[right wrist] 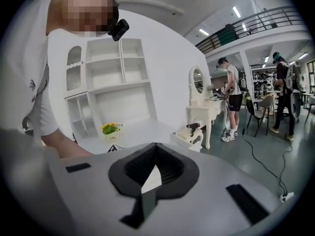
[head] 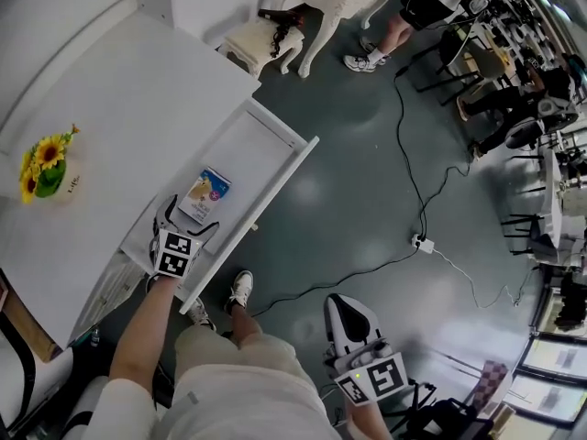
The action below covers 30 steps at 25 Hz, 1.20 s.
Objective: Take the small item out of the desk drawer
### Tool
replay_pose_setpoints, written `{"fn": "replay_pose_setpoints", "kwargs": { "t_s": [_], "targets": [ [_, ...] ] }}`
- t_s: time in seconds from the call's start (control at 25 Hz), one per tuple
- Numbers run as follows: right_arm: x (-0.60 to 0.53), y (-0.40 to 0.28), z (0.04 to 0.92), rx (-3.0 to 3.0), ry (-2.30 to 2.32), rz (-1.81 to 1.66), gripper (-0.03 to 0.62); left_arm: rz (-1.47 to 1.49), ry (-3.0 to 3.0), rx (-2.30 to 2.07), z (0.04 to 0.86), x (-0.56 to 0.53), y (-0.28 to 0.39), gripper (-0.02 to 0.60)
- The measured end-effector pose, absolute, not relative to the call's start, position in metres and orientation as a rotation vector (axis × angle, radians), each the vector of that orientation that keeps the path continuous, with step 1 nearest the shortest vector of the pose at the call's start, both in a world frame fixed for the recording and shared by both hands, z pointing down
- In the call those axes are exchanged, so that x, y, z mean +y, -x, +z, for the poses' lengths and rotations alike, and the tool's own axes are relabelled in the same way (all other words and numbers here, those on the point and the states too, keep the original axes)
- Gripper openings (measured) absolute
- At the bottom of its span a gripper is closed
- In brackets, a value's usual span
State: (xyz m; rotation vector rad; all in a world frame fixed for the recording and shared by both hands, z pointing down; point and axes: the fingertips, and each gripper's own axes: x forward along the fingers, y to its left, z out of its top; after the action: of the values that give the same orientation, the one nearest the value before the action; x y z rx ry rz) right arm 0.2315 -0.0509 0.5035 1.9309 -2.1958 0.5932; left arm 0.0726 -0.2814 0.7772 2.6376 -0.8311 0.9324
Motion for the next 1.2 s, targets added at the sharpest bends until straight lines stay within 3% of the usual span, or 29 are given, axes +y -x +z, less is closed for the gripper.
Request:
{"fn": "replay_pose_setpoints", "kwargs": {
  "t_s": [1.2],
  "targets": [
    [-0.071,-0.283,0.541,-2.135,-1.959,0.707,0.009,1.259,-2.487,-0.651,0.854,-0.322,-0.115,0.523]
  ]
}}
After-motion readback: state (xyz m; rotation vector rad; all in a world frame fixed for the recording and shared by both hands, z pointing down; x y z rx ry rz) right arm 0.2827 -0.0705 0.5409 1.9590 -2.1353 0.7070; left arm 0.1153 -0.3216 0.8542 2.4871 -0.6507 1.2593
